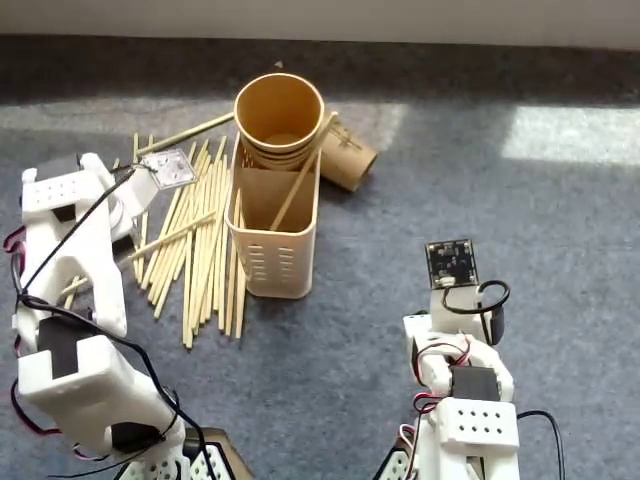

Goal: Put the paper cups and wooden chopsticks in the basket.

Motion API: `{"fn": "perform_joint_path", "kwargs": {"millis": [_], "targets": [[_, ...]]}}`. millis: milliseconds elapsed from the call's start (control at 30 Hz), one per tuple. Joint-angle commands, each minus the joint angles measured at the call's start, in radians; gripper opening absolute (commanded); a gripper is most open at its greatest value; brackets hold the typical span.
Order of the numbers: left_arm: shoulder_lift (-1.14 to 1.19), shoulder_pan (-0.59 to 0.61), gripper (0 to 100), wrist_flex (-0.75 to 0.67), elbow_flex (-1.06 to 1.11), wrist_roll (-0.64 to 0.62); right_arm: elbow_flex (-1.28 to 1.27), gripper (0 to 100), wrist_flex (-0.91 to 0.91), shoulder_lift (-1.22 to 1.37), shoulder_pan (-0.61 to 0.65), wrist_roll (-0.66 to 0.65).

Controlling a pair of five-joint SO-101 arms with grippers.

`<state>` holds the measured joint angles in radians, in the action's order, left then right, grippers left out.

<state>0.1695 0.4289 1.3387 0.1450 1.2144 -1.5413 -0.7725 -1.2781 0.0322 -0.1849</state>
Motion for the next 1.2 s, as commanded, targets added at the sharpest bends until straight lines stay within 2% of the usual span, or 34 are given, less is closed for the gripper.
{"fn": "perform_joint_path", "kwargs": {"millis": [0,67,167,233,300,500,700,833,1167], "targets": [[-0.008,-0.056,1,0.051,-0.101,-0.114,0.005,39.3,0.019,-0.01,-0.008,-0.011],[-0.005,-0.056,5,0.051,-0.104,-0.144,0.005,39.3,0.019,-0.01,-0.008,-0.011],[0.015,-0.053,20,0.046,-0.071,-0.144,0.005,39.3,0.019,-0.01,-0.008,-0.011],[0.045,-0.053,23,0.005,-0.05,-0.121,0.005,39.3,0.019,-0.01,-0.008,-0.011],[0.09,-0.053,23,-0.026,-0.041,-0.08,0.005,39.3,0.019,-0.01,-0.008,-0.012],[0.223,-0.056,18,-0.086,-0.048,-0.092,0.005,39.3,0.019,-0.01,-0.008,-0.011],[0.168,-0.058,1,-0.064,-0.087,-0.091,0.005,39.3,0.019,-0.01,-0.008,-0.011],[0.081,-0.085,0,0.012,-0.117,-0.092,0.005,39.3,0.019,-0.01,-0.008,-0.011],[-0.11,-0.153,0,0.061,-0.176,-0.284,0.005,39.3,0.019,-0.01,-0.008,-0.011]]}}
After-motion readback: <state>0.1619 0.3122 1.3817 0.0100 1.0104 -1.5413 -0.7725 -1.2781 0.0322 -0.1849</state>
